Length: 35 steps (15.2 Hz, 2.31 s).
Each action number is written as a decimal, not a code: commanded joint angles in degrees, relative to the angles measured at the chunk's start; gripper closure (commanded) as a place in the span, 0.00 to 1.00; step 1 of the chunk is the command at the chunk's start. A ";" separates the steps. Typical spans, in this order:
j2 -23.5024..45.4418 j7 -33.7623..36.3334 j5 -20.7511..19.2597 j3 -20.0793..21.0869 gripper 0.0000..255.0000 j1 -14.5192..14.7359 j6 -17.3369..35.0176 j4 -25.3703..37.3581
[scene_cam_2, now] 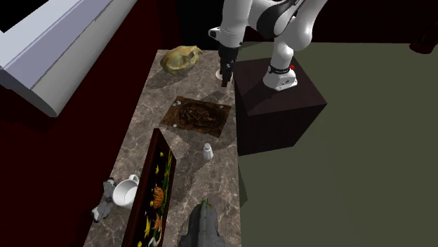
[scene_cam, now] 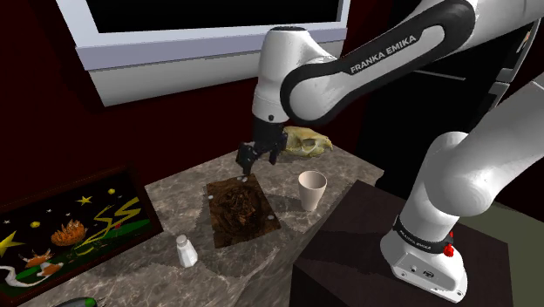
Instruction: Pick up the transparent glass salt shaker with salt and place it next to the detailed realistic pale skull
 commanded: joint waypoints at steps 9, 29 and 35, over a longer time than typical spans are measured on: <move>22.97 22.37 -17.45 12.65 0.00 -4.18 16.18 7.71; 58.65 55.97 -54.51 -0.96 0.00 14.13 20.52 33.56; 58.64 55.97 -54.50 -0.97 0.00 14.14 20.52 33.56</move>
